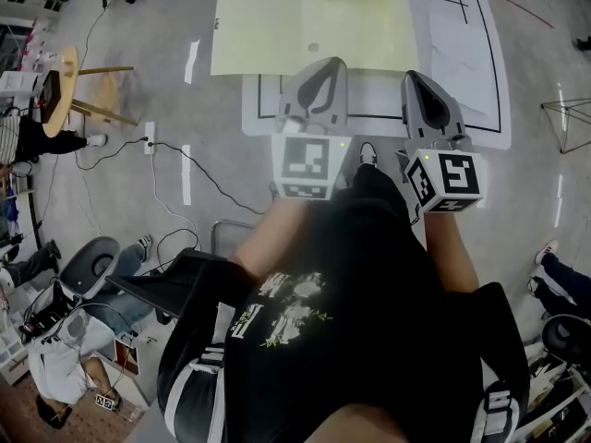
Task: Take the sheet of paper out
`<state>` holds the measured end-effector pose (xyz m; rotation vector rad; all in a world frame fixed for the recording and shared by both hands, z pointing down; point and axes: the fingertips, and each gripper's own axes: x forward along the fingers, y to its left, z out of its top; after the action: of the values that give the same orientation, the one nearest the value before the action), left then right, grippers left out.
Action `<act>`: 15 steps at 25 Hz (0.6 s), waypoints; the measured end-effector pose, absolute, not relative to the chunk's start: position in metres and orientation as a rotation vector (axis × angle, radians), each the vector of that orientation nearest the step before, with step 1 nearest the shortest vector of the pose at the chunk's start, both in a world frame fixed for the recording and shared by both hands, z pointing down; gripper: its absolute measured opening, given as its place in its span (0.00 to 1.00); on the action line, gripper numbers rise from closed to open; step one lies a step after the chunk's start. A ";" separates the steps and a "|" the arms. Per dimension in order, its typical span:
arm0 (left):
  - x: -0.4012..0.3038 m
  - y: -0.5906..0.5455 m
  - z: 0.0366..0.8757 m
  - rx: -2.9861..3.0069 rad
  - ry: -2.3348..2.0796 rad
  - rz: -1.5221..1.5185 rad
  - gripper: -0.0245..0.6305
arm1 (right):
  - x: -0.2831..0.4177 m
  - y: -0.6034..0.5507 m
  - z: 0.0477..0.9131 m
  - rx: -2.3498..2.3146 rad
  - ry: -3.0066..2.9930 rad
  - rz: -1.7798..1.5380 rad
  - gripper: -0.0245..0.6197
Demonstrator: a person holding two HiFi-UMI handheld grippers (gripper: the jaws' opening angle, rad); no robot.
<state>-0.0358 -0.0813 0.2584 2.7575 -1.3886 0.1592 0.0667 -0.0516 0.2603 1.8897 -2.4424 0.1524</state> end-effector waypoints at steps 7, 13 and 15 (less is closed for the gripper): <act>-0.037 -0.080 0.263 2.754 -1.384 0.154 0.04 | 0.064 -0.049 0.264 1.878 -2.439 0.146 0.04; -0.039 -0.081 0.266 2.745 -1.388 0.154 0.04 | 0.060 -0.050 0.266 1.859 -2.439 0.152 0.04; -0.040 -0.083 0.265 2.743 -1.392 0.150 0.04 | 0.059 -0.052 0.266 1.855 -2.440 0.151 0.04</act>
<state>-0.0399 -0.0832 0.2653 2.7427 -1.3917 0.1501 0.0589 -0.0520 0.2657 1.8552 -2.4397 0.1511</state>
